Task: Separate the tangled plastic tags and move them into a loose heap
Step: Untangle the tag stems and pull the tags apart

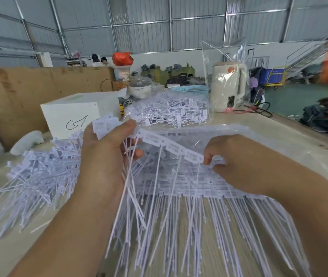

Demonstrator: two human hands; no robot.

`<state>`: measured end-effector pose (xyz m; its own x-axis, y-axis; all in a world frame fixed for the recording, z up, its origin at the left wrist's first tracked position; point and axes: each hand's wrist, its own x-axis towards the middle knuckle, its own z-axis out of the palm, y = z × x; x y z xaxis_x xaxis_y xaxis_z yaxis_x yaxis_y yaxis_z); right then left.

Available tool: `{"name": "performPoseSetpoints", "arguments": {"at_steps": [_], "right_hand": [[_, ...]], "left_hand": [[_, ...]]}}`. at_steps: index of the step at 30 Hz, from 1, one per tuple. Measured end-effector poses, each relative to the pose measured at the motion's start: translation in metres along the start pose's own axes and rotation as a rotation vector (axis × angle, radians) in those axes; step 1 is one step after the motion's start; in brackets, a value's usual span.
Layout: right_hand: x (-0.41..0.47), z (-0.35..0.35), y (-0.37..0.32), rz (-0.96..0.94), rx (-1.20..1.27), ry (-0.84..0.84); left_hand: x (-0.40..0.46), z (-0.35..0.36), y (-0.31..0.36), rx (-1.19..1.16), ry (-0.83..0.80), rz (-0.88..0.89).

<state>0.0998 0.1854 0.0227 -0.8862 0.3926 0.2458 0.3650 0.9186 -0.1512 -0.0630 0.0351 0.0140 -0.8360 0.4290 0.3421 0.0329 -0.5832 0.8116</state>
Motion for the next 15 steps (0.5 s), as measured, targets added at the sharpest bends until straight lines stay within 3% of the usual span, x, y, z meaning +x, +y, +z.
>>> {"name": "performPoseSetpoints", "arguments": {"at_steps": [2,5,7,11,13,15], "right_hand": [[-0.002,0.004,0.000,0.004,0.061,-0.075],[-0.001,0.006,0.004,0.060,-0.071,-0.193],[0.001,0.005,0.005,0.069,-0.056,-0.083],[-0.003,0.003,-0.011,0.001,0.693,0.328],[-0.007,0.003,-0.021,-0.080,0.838,0.323],[-0.008,0.007,-0.028,-0.194,0.778,0.193]], "left_hand": [[0.000,0.001,0.001,-0.007,-0.006,-0.009],[-0.001,0.000,0.002,-0.017,-0.002,-0.021],[-0.003,0.001,0.002,-0.031,-0.006,-0.028],[-0.011,0.009,0.001,-0.056,-0.038,-0.063],[-0.016,0.016,-0.002,-0.070,-0.061,-0.088],[-0.022,0.021,-0.005,-0.068,-0.103,-0.111]]}}
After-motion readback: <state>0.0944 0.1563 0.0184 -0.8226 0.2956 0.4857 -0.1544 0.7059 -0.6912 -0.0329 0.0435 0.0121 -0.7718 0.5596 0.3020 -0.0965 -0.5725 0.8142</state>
